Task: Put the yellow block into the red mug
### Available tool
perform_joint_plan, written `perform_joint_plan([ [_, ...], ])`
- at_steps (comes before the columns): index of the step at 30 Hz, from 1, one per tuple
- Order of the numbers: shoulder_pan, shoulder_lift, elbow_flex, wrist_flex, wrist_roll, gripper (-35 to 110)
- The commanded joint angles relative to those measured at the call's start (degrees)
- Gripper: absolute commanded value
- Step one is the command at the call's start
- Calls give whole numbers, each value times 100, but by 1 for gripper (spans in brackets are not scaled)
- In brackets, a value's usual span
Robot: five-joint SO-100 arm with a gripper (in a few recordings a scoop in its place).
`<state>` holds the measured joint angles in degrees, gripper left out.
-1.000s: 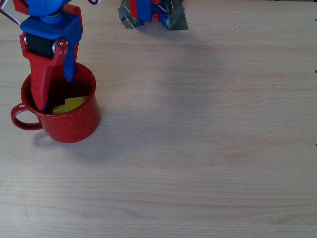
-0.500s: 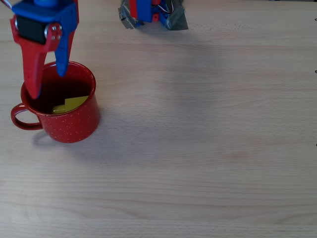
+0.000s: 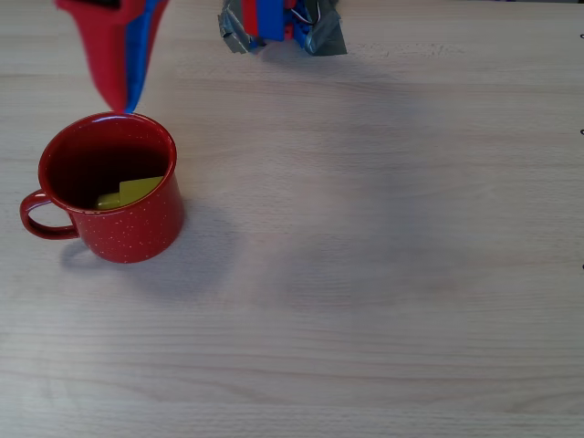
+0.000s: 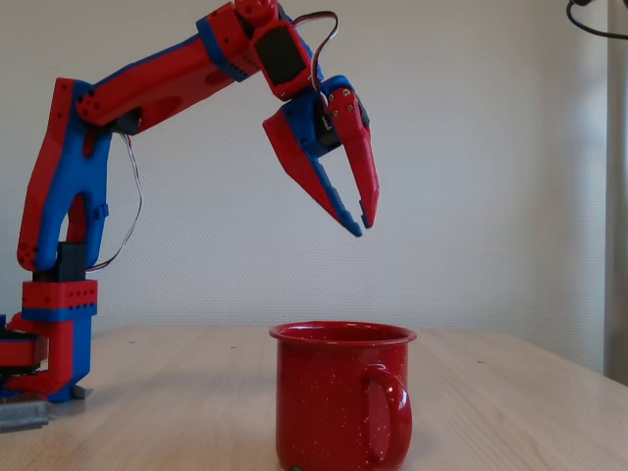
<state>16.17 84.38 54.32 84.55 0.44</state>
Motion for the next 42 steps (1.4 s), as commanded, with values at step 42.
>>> perform_joint_plan([
  [42,-1793,6768,7998,-1942,167,0],
])
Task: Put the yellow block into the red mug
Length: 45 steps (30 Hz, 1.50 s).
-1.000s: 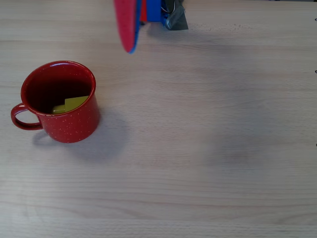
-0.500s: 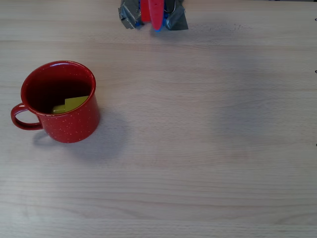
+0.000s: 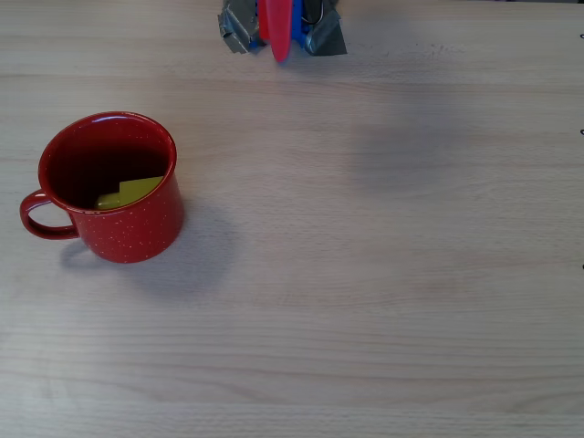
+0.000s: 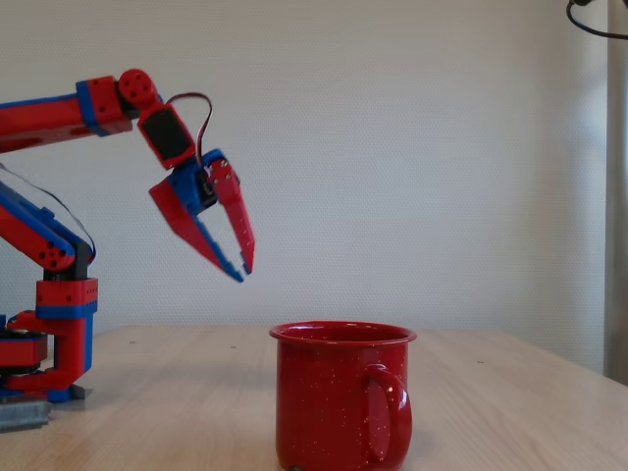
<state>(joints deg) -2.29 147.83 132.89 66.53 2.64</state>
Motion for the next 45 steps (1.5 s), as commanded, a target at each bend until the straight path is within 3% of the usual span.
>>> perform_joint_plan([
  [1,79,598,396,-193,-88,0],
  [12,44,2276,2619,-396,-62,0],
  [23,-35,3779,3779,-211,-70,0],
  [45,-79,4157,3841,44,-35,0],
])
